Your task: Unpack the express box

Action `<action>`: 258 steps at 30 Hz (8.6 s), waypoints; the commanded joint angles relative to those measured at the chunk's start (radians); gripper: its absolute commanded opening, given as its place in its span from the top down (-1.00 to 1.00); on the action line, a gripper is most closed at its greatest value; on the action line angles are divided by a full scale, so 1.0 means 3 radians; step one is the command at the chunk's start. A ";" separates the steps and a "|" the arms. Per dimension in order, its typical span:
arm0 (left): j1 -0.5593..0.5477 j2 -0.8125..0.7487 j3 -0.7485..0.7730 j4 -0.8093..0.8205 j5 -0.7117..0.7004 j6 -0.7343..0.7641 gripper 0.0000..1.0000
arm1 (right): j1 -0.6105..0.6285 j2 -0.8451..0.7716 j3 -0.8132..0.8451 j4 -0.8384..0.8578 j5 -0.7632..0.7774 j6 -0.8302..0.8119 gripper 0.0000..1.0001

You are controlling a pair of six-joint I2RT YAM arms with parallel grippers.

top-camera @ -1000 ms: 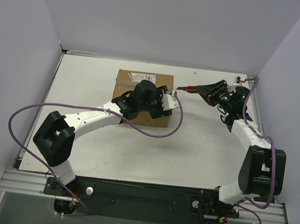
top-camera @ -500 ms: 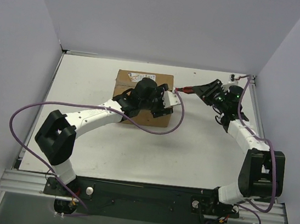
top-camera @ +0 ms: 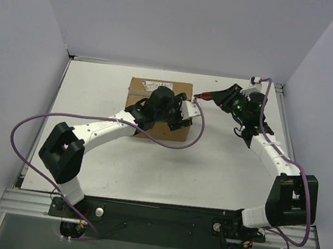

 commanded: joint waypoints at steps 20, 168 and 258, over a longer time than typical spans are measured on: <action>-0.0004 0.0115 0.0062 -0.0195 0.0237 -0.0153 -0.45 | 0.0086 -0.0185 0.0434 -0.0126 0.0391 -0.0448 1.00; 0.1526 -0.0539 -0.0254 -0.1416 0.2282 -0.0282 1.00 | 0.0858 0.1076 0.2504 -0.3108 0.0448 -0.3557 1.00; -0.0495 -0.0484 0.0625 -0.1208 0.0549 0.0368 -0.30 | -0.0578 -0.1197 0.0398 -0.1507 0.0064 -0.0785 1.00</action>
